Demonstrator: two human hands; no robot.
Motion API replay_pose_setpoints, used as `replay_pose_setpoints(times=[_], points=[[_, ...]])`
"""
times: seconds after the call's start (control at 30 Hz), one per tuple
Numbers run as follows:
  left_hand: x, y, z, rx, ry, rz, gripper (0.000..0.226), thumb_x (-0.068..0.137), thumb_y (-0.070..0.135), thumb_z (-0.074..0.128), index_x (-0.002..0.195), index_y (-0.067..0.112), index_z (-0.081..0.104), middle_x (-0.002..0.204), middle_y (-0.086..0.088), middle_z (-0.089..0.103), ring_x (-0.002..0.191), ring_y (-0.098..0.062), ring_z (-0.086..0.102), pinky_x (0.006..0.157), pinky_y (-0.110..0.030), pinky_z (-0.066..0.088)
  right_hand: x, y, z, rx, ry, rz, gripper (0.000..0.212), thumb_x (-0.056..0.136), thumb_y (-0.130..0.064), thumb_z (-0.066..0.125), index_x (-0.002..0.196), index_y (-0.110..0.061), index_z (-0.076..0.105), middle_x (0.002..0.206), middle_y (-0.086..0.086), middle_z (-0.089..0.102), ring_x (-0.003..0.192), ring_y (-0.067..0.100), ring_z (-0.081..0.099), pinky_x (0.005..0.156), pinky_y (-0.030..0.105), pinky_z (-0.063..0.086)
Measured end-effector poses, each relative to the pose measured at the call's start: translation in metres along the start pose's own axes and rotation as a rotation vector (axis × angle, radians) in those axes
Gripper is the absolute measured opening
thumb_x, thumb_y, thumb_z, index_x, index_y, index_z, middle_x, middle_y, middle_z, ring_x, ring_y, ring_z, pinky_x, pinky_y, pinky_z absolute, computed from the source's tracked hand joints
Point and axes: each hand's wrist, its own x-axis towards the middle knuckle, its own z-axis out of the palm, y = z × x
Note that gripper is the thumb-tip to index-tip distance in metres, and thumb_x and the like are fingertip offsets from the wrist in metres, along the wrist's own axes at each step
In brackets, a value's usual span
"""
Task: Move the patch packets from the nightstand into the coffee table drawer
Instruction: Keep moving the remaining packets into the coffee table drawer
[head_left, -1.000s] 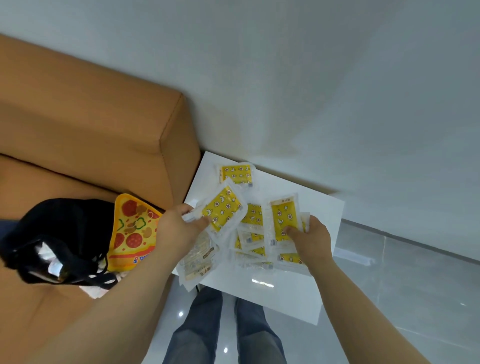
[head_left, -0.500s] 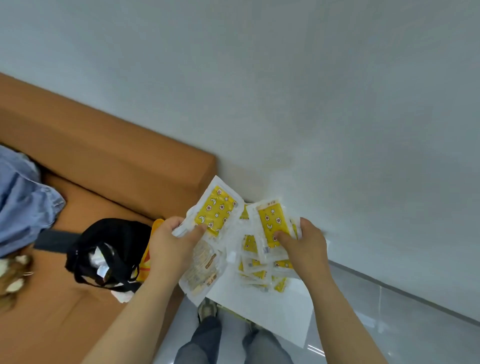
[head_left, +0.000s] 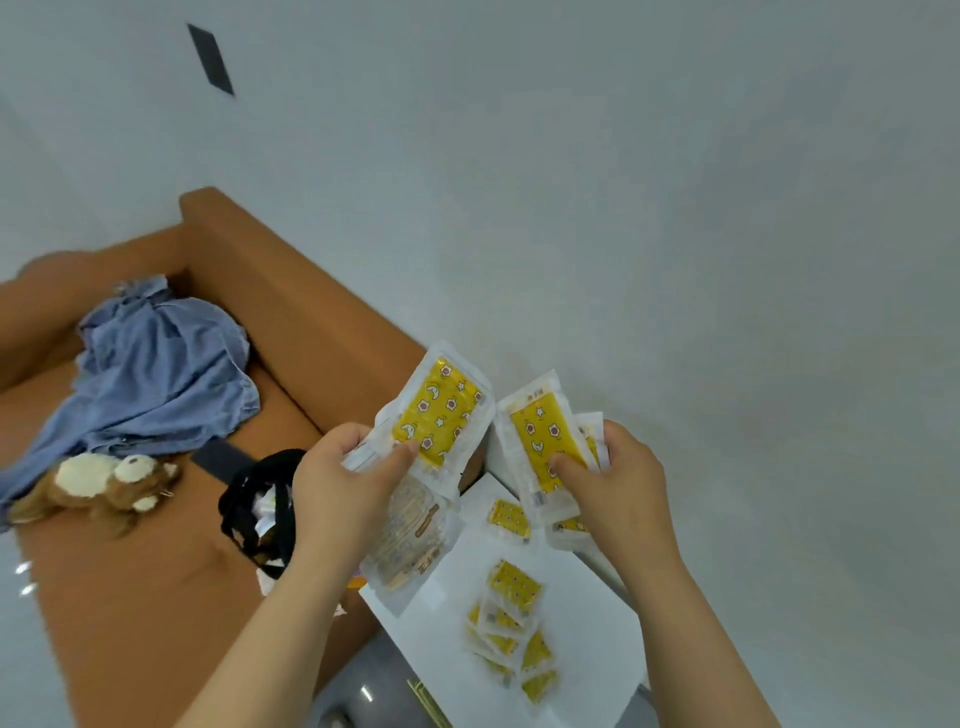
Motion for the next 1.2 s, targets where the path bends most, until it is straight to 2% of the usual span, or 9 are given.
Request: replay_pose_setpoints(times=[0.13, 0.27, 0.43, 0.6, 0.7, 0.87, 1.03, 1.13, 1.2], points=[[-0.011, 0.011, -0.039, -0.045, 0.119, -0.016, 0.017, 0.077, 0.028, 0.076, 0.072, 0.017, 0.064, 0.074, 0.001, 0.069, 0.07, -0.02, 0.064, 0.053, -0.028, 0.045, -0.007, -0.035, 0.011, 0.034, -0.087, -0.112, 0.009, 0.079, -0.012, 0.067, 0.082, -0.019, 0.063, 0.074, -0.005, 0.065, 0.067, 0.004, 0.058, 0.051, 0.01, 0.042], [-0.019, 0.009, -0.084, -0.086, 0.241, -0.048, 0.015, 0.075, 0.027, 0.078, 0.072, 0.018, 0.065, 0.076, -0.001, 0.071, 0.074, -0.026, 0.067, 0.065, -0.045, 0.054, -0.019, -0.07, 0.038, 0.058, -0.186, -0.202, 0.012, 0.081, -0.014, 0.067, 0.088, -0.023, 0.064, 0.078, -0.008, 0.066, 0.066, 0.0, 0.06, 0.051, 0.008, 0.043], [-0.037, -0.017, -0.155, -0.11, 0.417, -0.106, 0.014, 0.075, 0.029, 0.078, 0.074, 0.021, 0.066, 0.078, -0.001, 0.072, 0.074, -0.025, 0.069, 0.067, -0.051, 0.057, -0.051, -0.111, 0.087, 0.056, -0.324, -0.338, 0.015, 0.082, -0.015, 0.067, 0.087, -0.028, 0.062, 0.08, -0.012, 0.067, 0.073, 0.001, 0.064, 0.056, 0.011, 0.048], [-0.074, -0.051, -0.245, -0.158, 0.61, -0.16, 0.013, 0.077, 0.027, 0.076, 0.077, 0.025, 0.063, 0.08, 0.006, 0.07, 0.072, -0.016, 0.069, 0.055, -0.031, 0.055, -0.112, -0.153, 0.154, 0.038, -0.504, -0.474, 0.018, 0.083, -0.015, 0.067, 0.083, -0.031, 0.059, 0.078, -0.013, 0.066, 0.074, -0.004, 0.062, 0.054, 0.011, 0.048], [-0.107, -0.074, -0.307, -0.146, 0.723, -0.191, 0.014, 0.077, 0.027, 0.076, 0.076, 0.023, 0.063, 0.08, 0.003, 0.069, 0.071, -0.017, 0.069, 0.059, -0.033, 0.056, -0.164, -0.178, 0.2, 0.015, -0.609, -0.549, 0.009, 0.085, -0.017, 0.066, 0.087, -0.024, 0.061, 0.08, -0.008, 0.066, 0.075, 0.004, 0.062, 0.056, 0.015, 0.05], [-0.17, -0.121, -0.418, -0.132, 0.886, -0.239, 0.014, 0.076, 0.025, 0.077, 0.074, 0.021, 0.064, 0.077, 0.0, 0.07, 0.069, -0.02, 0.068, 0.062, -0.038, 0.056, -0.268, -0.211, 0.275, 0.004, -0.755, -0.61, 0.007, 0.082, -0.017, 0.065, 0.086, -0.013, 0.061, 0.08, 0.002, 0.065, 0.075, 0.018, 0.061, 0.065, 0.038, 0.052], [-0.224, -0.157, -0.501, -0.079, 1.013, -0.294, 0.014, 0.078, 0.028, 0.075, 0.075, 0.024, 0.062, 0.075, 0.009, 0.065, 0.068, -0.01, 0.064, 0.053, -0.025, 0.048, -0.356, -0.235, 0.334, 0.006, -0.881, -0.691, 0.009, 0.081, -0.013, 0.066, 0.08, -0.017, 0.059, 0.074, -0.005, 0.063, 0.069, 0.006, 0.057, 0.054, 0.017, 0.044], [-0.242, -0.182, -0.538, -0.069, 1.091, -0.336, 0.014, 0.077, 0.03, 0.075, 0.074, 0.024, 0.063, 0.075, 0.008, 0.066, 0.069, -0.014, 0.064, 0.059, -0.031, 0.053, -0.393, -0.251, 0.362, -0.021, -0.945, -0.699, 0.012, 0.081, -0.013, 0.066, 0.079, -0.021, 0.058, 0.075, -0.008, 0.063, 0.069, 0.003, 0.058, 0.055, 0.017, 0.043], [-0.248, -0.195, -0.557, -0.092, 1.124, -0.358, 0.015, 0.078, 0.032, 0.075, 0.074, 0.026, 0.062, 0.076, 0.01, 0.065, 0.071, -0.012, 0.064, 0.057, -0.026, 0.05, -0.411, -0.26, 0.382, -0.027, -0.991, -0.7, 0.011, 0.081, -0.013, 0.066, 0.083, -0.022, 0.06, 0.08, -0.007, 0.066, 0.073, 0.005, 0.061, 0.061, 0.024, 0.051]])
